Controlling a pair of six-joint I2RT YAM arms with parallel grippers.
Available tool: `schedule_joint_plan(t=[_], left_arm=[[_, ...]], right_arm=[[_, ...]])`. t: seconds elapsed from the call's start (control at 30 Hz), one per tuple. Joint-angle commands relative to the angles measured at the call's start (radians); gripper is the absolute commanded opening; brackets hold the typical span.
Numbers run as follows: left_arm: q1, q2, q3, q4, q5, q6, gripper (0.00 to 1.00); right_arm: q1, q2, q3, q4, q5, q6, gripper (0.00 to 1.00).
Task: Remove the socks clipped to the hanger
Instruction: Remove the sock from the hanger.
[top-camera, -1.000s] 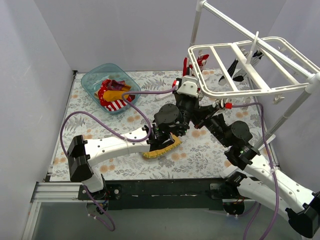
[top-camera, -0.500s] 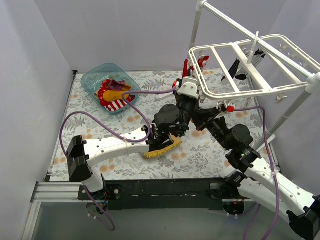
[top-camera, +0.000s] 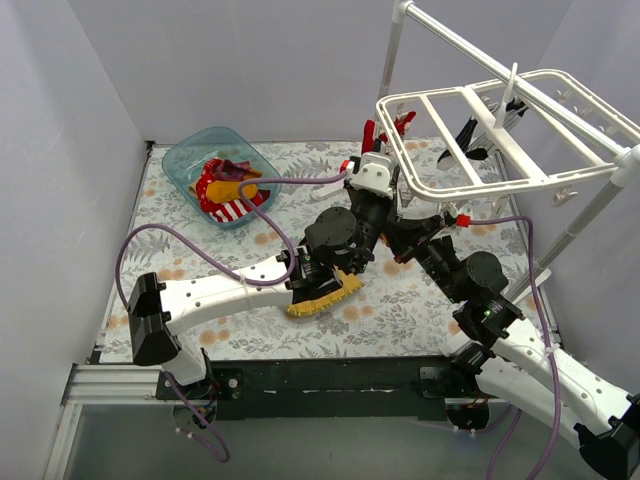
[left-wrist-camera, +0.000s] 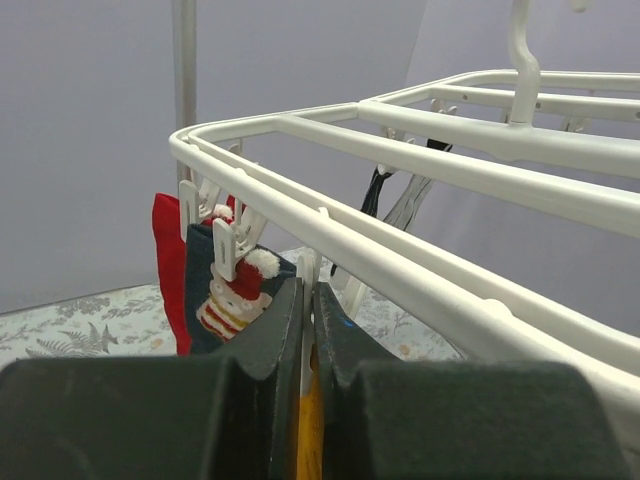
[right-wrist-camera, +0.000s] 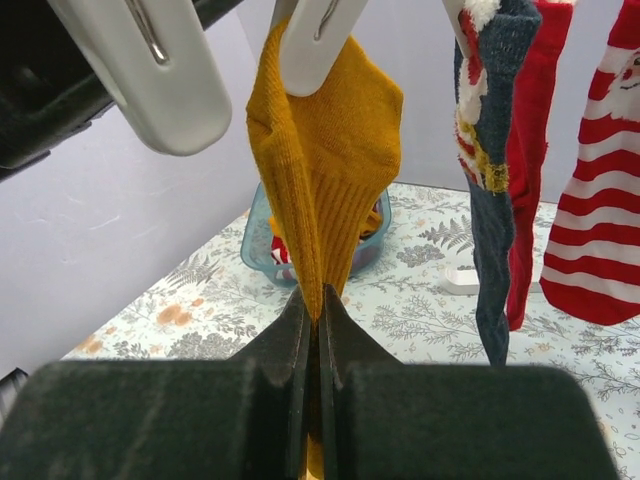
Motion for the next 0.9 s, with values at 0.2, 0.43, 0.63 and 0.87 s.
schedule_joint_plan(t=[0.2, 0.43, 0.63, 0.87], left_arm=[[0.005, -0.12, -0.017, -0.069, 0.07, -0.094, 0.18], [0.004, -0.17, -0.04, -0.139, 0.133, -0.162, 0.32], [0.007, -0.227, -0.051, -0.262, 0.231, -0.264, 0.39], [0.204, -0.333, -0.136, -0.331, 0.602, -0.554, 0.43]], right_arm=[[0.001, 0.016, 0.039, -0.027, -0.015, -0.033, 0.01], [0.001, -0.007, 0.067, -0.073, -0.038, -0.039, 0.01], [0.001, -0.07, 0.076, -0.143, -0.078, -0.027, 0.01], [0.001, -0.163, 0.099, -0.24, -0.108, -0.01, 0.01]])
